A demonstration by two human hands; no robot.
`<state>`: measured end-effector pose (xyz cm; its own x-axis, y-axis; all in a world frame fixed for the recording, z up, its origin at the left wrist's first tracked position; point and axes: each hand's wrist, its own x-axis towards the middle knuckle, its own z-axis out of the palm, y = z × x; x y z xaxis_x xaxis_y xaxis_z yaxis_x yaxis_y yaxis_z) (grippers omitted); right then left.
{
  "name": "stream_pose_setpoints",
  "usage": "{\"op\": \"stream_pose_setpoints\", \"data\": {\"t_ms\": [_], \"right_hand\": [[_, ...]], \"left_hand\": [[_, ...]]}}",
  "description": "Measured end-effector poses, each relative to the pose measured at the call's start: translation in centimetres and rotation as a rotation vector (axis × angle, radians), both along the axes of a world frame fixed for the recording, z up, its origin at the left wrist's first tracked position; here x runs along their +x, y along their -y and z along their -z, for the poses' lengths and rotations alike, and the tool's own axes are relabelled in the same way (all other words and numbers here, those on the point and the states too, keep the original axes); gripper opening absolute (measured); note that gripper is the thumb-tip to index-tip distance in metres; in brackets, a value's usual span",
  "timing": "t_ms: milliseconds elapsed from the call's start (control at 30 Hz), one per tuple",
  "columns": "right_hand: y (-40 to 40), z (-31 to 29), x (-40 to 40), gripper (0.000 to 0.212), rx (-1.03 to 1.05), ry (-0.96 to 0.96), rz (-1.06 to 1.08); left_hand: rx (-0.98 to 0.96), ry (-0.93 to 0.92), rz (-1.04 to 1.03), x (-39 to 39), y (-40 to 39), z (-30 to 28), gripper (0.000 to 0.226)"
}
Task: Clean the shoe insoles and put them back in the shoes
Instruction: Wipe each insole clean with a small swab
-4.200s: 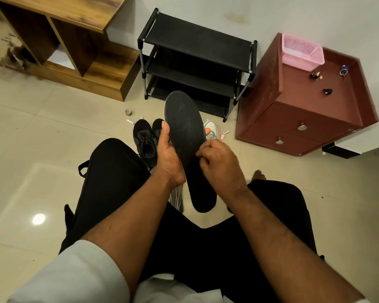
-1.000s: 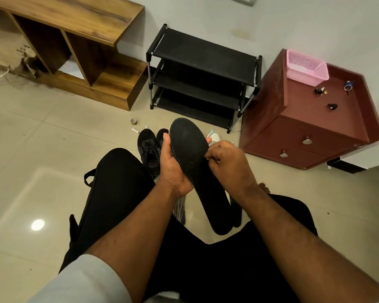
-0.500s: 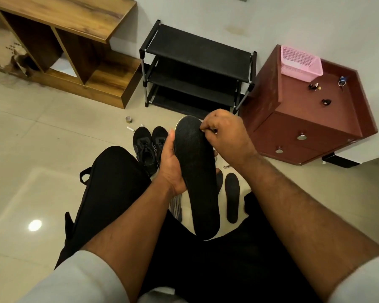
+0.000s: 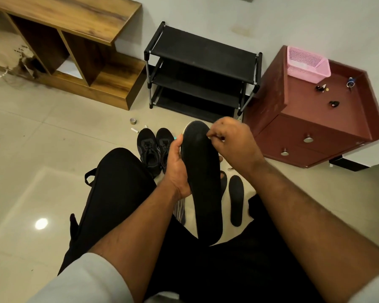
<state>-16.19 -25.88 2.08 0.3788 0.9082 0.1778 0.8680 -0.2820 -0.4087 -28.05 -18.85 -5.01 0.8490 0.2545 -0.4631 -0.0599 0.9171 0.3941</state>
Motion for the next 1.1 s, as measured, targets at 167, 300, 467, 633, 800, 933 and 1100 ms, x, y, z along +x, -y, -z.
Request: {"op": "stream_pose_setpoints", "data": {"t_ms": [167, 300, 467, 633, 800, 933, 1100], "right_hand": [[-3.0, -1.4, -0.9, 0.017, 0.050, 0.050, -0.050], [-3.1, -1.2, -2.4, 0.017, 0.051, 0.049, -0.086], [-0.4, 1.2, -5.8, 0.013, 0.055, -0.012, -0.179], [0.6, 2.2, -6.6, 0.013, 0.093, -0.046, -0.174], [-2.2, 0.2, -5.1, 0.010, 0.165, -0.037, -0.104], [-3.1, -0.5, -4.1, 0.010, 0.184, -0.022, -0.072], [-0.9, 1.4, -6.3, 0.010, 0.131, -0.032, -0.085]], "left_hand": [[0.036, 0.052, -0.014, -0.2, -0.5, 0.0, 0.069], [0.018, 0.032, -0.020, -0.5, -0.3, 0.2, 0.068], [-0.042, -0.014, -0.041, -0.8, -1.2, 0.3, 0.077], [-0.078, -0.033, -0.049, -0.4, -1.3, 1.2, 0.078], [-0.082, 0.049, -0.059, -0.4, 0.3, 0.1, 0.062], [-0.061, 0.039, -0.065, -0.4, 0.5, -0.3, 0.062], [-0.042, -0.017, -0.051, -0.4, -0.3, 0.8, 0.076]]}}
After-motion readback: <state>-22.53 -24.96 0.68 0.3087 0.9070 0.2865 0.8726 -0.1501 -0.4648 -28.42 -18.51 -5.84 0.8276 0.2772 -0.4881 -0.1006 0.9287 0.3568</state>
